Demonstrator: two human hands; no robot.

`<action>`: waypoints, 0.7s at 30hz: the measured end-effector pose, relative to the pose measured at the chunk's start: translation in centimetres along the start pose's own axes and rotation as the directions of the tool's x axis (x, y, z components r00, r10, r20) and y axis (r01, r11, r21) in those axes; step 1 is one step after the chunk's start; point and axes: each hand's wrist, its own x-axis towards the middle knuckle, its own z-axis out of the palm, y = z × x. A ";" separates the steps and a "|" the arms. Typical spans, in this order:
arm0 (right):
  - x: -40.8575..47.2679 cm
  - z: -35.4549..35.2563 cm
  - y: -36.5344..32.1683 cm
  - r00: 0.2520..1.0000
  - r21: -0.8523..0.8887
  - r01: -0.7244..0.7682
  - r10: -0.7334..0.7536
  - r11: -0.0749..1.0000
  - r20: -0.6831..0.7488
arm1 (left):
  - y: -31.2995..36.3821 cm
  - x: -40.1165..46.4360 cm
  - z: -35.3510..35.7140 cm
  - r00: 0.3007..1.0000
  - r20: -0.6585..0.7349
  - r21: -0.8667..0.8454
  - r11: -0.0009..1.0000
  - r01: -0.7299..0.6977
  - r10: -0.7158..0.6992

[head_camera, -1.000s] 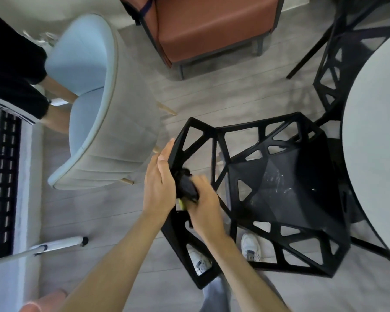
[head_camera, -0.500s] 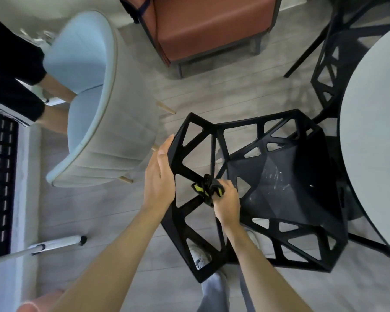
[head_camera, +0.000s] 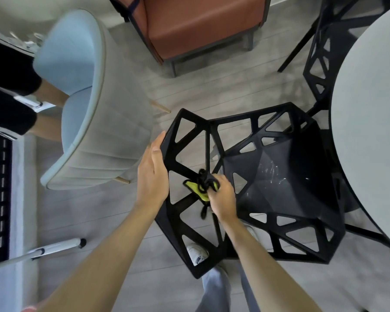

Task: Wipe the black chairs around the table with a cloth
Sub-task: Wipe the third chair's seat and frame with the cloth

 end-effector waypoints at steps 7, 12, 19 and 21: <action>2.9 -3.8 2.2 0.966 -0.211 -0.161 0.198 0.964 0.165 | 0.0 0.1 -0.1 1.000 -0.015 0.013 1.000 0.019 -0.019; -0.5 -7.4 -1.2 0.983 0.178 -0.036 0.003 0.983 0.182 | 0.1 0.2 -0.1 0.999 -0.019 -0.022 0.999 0.036 -0.036; -8.5 -3.4 -6.7 0.912 0.345 0.260 -0.347 0.902 0.218 | 0.7 -0.2 -0.2 0.997 -0.012 -0.062 0.996 0.069 -0.070; -10.5 -3.5 -7.1 0.891 0.362 0.334 -0.416 0.870 0.179 | 0.6 -0.2 -0.3 0.997 -0.002 -0.079 0.994 0.073 -0.074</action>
